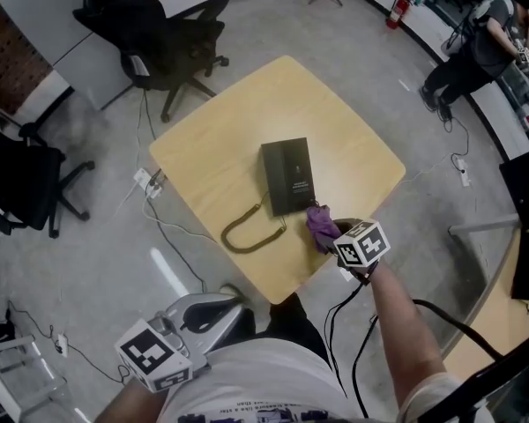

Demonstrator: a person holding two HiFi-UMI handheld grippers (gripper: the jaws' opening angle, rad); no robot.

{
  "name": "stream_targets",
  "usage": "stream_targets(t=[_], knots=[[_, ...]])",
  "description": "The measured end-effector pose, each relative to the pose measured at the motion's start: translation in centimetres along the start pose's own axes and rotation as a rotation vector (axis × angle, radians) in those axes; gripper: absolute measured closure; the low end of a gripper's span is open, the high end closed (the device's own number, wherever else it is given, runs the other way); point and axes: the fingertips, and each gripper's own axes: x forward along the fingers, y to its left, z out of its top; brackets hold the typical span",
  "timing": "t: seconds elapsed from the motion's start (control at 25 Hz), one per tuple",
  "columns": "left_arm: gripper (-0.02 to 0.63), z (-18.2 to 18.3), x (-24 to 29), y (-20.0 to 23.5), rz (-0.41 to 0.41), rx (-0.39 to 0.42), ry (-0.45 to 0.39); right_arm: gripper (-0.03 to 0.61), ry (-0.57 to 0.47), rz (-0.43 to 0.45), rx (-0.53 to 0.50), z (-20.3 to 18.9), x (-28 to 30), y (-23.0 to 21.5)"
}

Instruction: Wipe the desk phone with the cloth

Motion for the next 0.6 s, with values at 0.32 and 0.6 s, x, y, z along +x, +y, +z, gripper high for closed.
stream_targets(t=[0.32,0.6], knots=[[0.611,-0.1,-1.2,0.2,-0.016,0.011,0.0,0.454,0.012,0.261,0.215,0.9,2.8,5.7],[0.611,-0.1,-1.7,0.8,0.018,-0.003,-0.003,0.454,0.036,0.308,0.332,1.4,4.3,3.8]])
